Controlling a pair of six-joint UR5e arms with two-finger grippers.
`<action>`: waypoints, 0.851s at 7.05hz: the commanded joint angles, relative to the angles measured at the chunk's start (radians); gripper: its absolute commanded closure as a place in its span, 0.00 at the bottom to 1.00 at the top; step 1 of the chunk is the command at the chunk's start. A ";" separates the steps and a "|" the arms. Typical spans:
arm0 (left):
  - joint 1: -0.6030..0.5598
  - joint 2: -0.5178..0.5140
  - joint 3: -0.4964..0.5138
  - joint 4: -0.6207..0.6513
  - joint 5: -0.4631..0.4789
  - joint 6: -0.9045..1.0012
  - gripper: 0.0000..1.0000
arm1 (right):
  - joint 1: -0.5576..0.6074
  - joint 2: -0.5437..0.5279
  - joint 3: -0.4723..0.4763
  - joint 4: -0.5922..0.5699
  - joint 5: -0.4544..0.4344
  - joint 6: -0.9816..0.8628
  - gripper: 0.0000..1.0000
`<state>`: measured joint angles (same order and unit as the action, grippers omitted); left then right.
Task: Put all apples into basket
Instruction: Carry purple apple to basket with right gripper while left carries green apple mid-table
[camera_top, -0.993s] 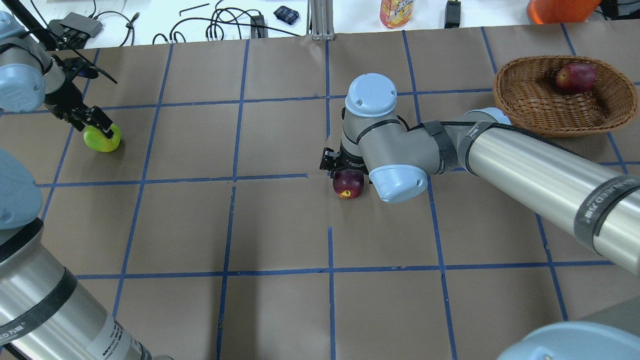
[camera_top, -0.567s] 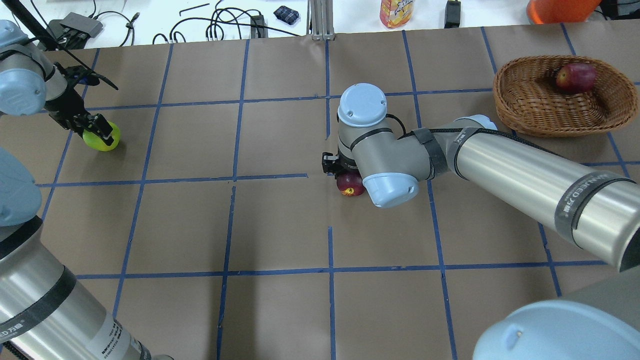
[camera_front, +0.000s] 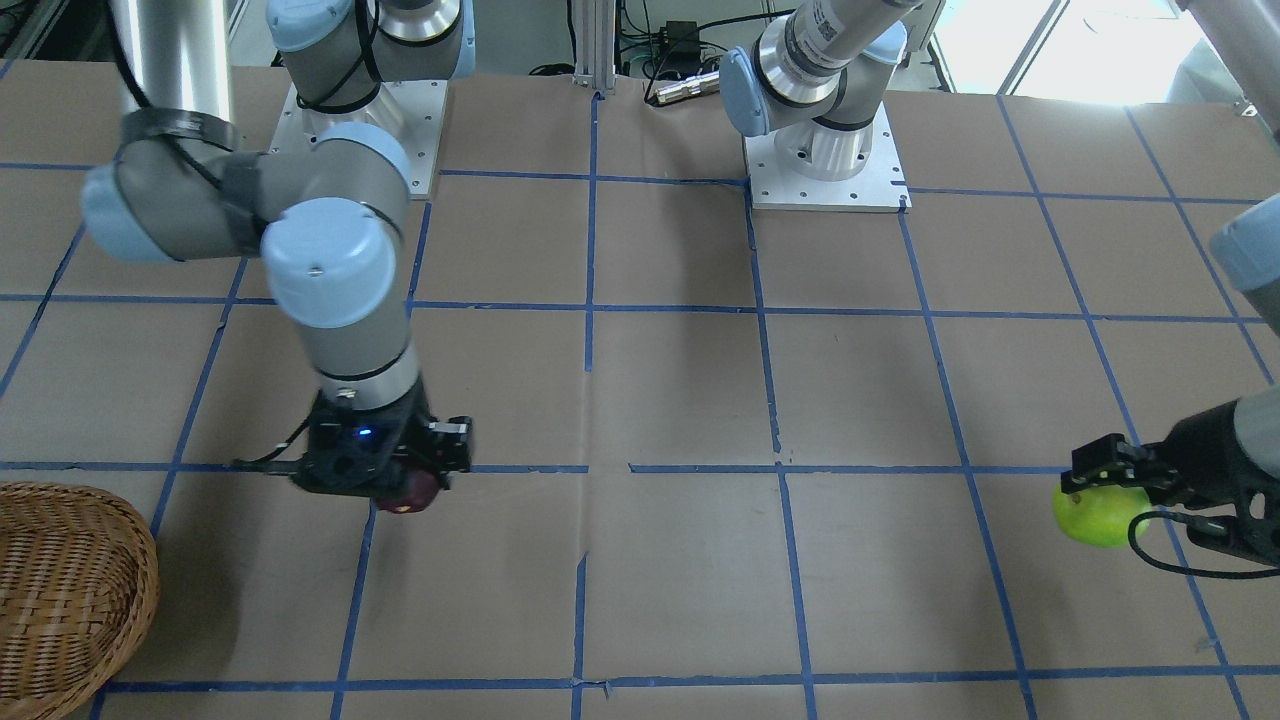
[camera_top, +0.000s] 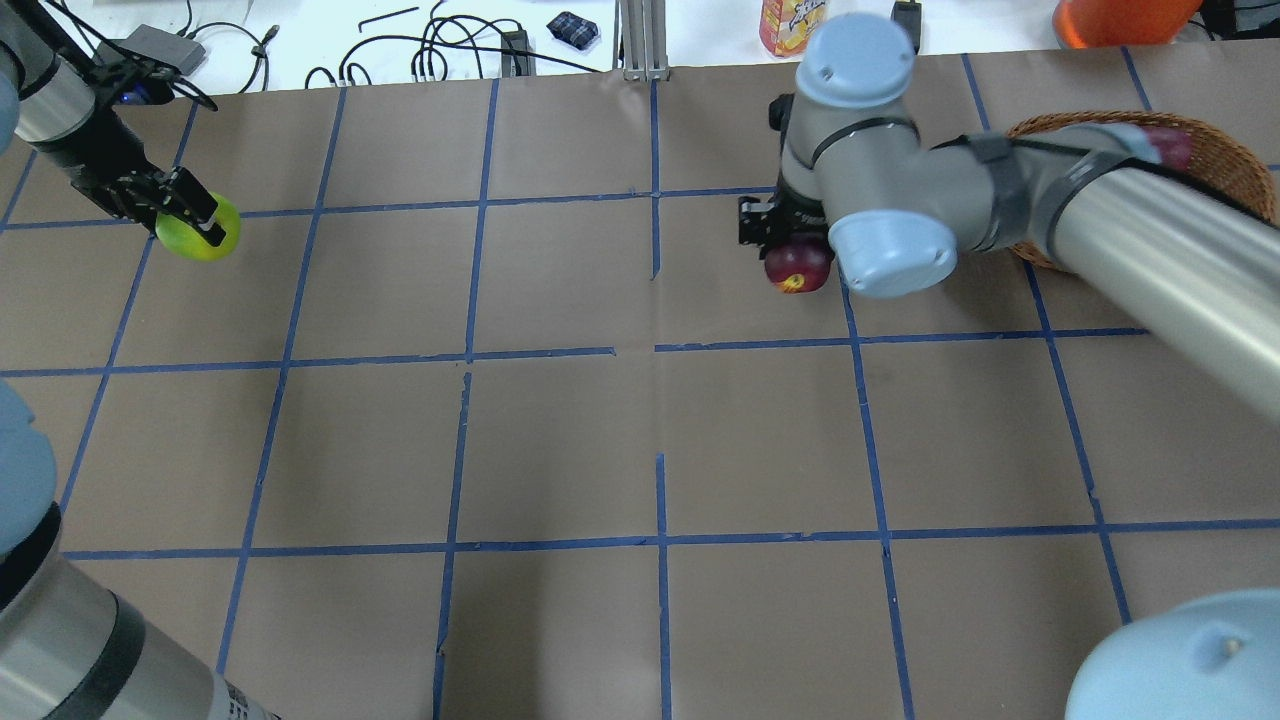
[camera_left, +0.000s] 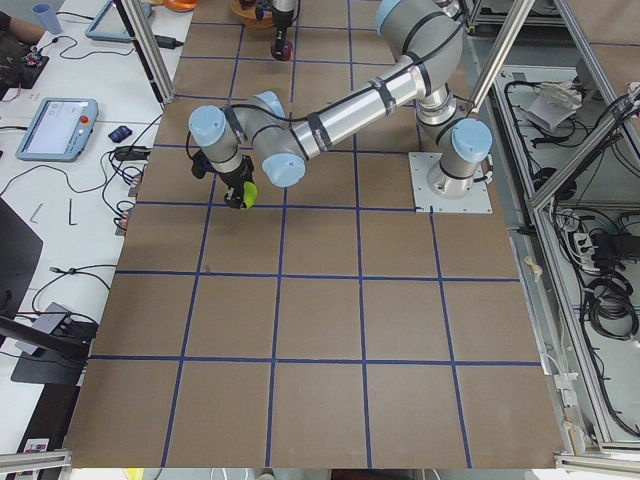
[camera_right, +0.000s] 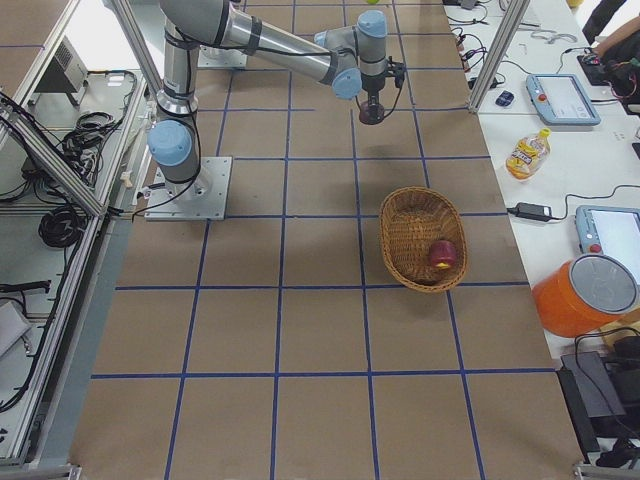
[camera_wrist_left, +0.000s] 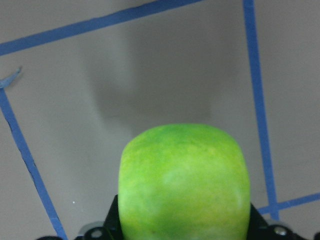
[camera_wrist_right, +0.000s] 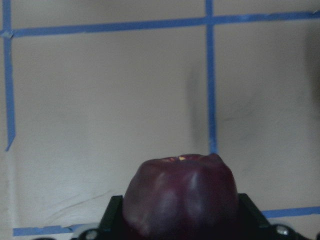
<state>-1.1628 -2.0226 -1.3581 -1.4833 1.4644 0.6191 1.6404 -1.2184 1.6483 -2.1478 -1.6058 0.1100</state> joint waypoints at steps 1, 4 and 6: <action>-0.220 0.131 -0.090 -0.034 -0.094 -0.294 1.00 | -0.214 0.000 -0.135 0.086 0.000 -0.335 0.85; -0.707 0.067 -0.168 0.278 -0.067 -1.041 1.00 | -0.488 0.072 -0.139 -0.005 0.021 -0.759 0.89; -0.883 0.010 -0.304 0.450 0.001 -1.190 1.00 | -0.603 0.187 -0.172 -0.065 0.119 -0.859 0.82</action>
<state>-1.9327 -1.9765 -1.5822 -1.1661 1.4404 -0.4297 1.1072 -1.0988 1.4968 -2.1656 -1.5439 -0.6720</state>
